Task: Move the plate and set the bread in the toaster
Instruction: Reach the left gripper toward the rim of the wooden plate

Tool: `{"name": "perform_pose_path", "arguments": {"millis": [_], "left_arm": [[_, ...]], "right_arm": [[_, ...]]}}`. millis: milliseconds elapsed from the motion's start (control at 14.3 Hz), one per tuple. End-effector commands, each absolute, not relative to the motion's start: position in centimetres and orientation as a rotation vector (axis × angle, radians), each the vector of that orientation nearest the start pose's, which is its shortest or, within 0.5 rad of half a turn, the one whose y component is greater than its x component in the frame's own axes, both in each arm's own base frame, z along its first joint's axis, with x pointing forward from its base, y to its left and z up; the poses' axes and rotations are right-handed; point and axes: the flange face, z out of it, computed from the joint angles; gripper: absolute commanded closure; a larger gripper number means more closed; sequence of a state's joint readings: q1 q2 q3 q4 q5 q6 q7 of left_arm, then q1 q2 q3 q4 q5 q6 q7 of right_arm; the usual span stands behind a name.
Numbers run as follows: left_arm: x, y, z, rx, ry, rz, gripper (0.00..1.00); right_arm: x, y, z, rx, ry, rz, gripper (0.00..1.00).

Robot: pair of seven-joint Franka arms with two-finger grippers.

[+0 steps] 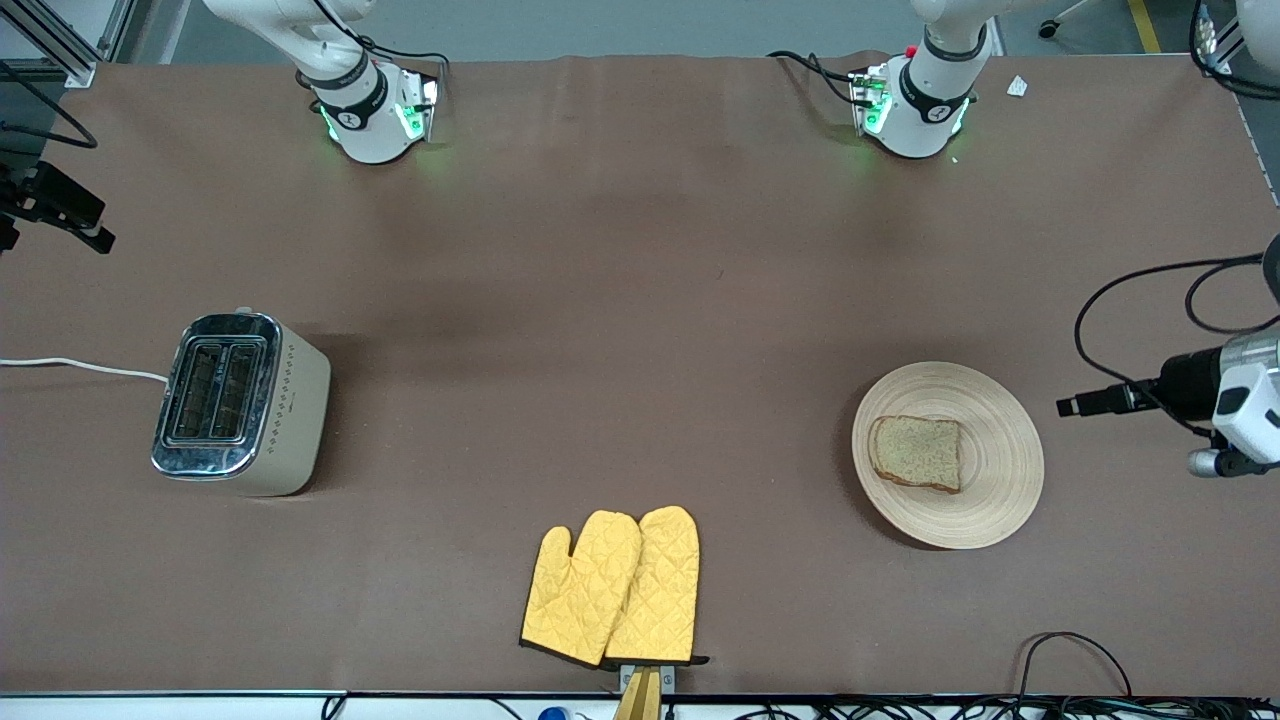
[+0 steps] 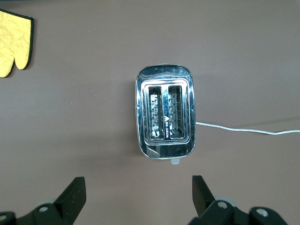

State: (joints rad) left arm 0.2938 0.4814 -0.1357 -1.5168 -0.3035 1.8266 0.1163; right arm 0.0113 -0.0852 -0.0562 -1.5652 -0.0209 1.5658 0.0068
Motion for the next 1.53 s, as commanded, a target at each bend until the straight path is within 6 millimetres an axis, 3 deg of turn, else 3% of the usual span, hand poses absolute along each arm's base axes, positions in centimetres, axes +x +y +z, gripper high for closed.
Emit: {"name": "perform_pose_path", "arguments": {"millis": [0, 140, 279, 419, 698, 837, 1256, 1465], "left_arm": [[68.1, 13.6, 31.8, -3.574, -0.212, 0.112, 0.00], [68.0, 15.9, 27.4, -3.691, -0.113, 0.006, 0.00], [67.2, 18.5, 23.1, -3.813, -0.150, -0.064, 0.00], [66.6, 19.0, 20.1, -3.875, -0.173, -0.082, 0.03], [65.5, 19.6, 15.4, -3.944, -0.101, -0.120, 0.27], [65.0, 20.7, 14.9, -3.962, -0.170, -0.137, 0.41], [64.8, 20.3, 14.7, -3.996, -0.148, -0.103, 0.96], [64.5, 19.5, 15.1, -4.047, -0.118, -0.043, 1.00]], "right_arm": [[52.5, -3.5, 67.3, -3.142, 0.099, -0.142, 0.00], [52.5, -3.5, 67.3, -3.142, 0.099, -0.142, 0.00], [52.5, -3.5, 67.3, -3.142, 0.102, -0.142, 0.00], [52.5, -3.5, 67.3, -3.142, 0.099, -0.142, 0.00], [52.5, -3.5, 67.3, -3.142, 0.102, -0.142, 0.00], [52.5, -3.5, 67.3, -3.142, 0.099, -0.142, 0.00], [52.5, -3.5, 67.3, -3.142, 0.099, -0.142, 0.00], [52.5, -3.5, 67.3, -3.142, 0.099, -0.140, 0.00]]}}
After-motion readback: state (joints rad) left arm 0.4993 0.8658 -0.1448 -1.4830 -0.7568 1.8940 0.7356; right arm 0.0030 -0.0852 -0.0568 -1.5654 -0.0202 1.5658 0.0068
